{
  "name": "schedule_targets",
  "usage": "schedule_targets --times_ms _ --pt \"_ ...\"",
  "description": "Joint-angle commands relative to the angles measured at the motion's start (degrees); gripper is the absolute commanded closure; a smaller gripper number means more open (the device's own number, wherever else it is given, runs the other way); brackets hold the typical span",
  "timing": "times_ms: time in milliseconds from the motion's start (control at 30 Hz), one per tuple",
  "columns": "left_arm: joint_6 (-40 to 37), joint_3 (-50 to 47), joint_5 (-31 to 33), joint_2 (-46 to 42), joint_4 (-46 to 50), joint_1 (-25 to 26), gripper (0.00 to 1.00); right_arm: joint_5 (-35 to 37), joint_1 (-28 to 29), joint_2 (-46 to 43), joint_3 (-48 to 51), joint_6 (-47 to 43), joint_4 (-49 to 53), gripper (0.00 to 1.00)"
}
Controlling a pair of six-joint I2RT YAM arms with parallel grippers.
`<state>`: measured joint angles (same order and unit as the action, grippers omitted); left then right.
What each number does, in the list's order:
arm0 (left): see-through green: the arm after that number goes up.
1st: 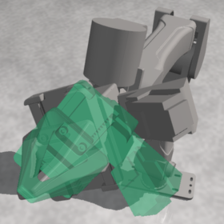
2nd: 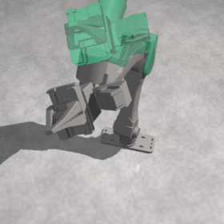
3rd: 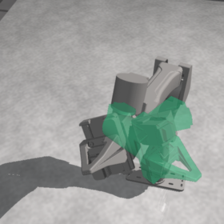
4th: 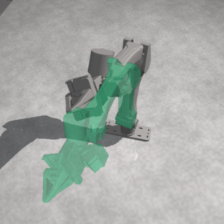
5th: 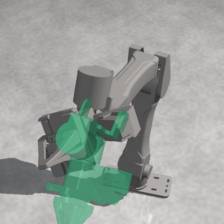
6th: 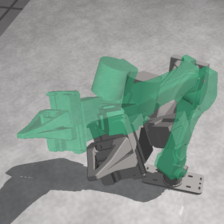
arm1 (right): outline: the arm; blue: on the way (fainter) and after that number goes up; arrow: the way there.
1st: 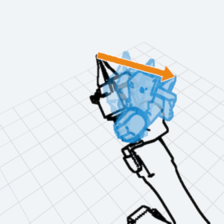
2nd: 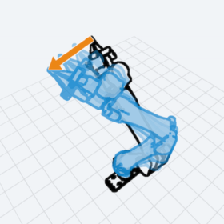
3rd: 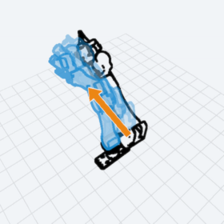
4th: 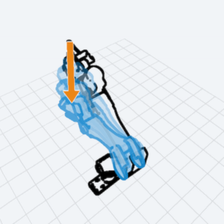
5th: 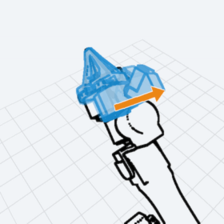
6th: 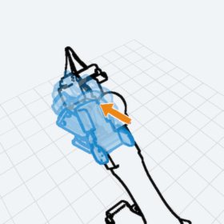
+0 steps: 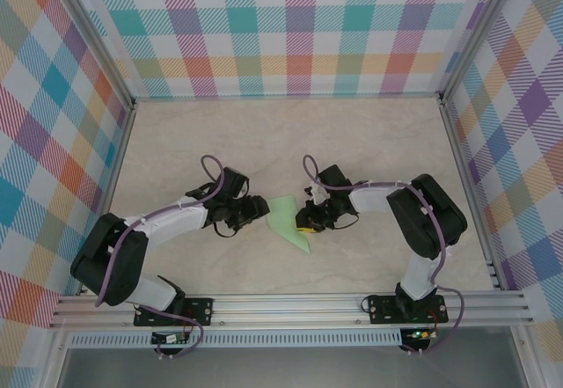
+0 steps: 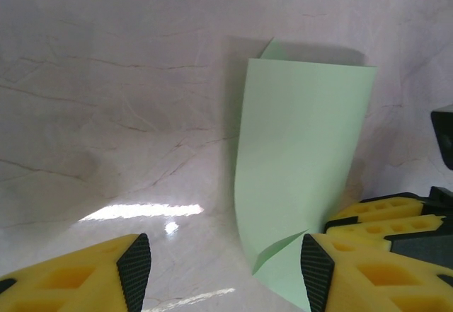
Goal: Fold a paper plane with a square sheet of paper (pick it up from the middle)
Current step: Fold the wing for the fifth time at the center of the table.
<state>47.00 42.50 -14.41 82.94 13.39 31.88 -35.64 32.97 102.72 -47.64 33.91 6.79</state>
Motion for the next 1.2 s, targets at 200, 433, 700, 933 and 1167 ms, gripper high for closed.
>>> schedule_targets --times_ms 200,433,700,933,1167 --pt "4.5 1.9 -3.3 3.8 -5.4 1.0 0.40 -1.5 -0.8 2.9 2.0 0.4 -3.2 0.81" --pt "7.4 1.5 -4.3 7.0 -9.6 1.6 0.43 -0.5 -0.8 3.1 2.5 0.5 -2.9 0.81" --pt "8.8 1.9 -5.5 10.6 -13.3 2.0 0.54 0.1 -0.8 4.1 2.6 0.5 -2.7 0.81" --pt "9.3 1.6 -5.9 11.5 -15.7 2.0 0.59 0.9 -0.9 4.4 2.8 0.2 -2.5 0.81" --pt "9.6 2.2 -6.1 12.7 -17.8 1.8 0.65 1.1 -0.8 4.9 2.6 -0.5 -1.7 0.81"
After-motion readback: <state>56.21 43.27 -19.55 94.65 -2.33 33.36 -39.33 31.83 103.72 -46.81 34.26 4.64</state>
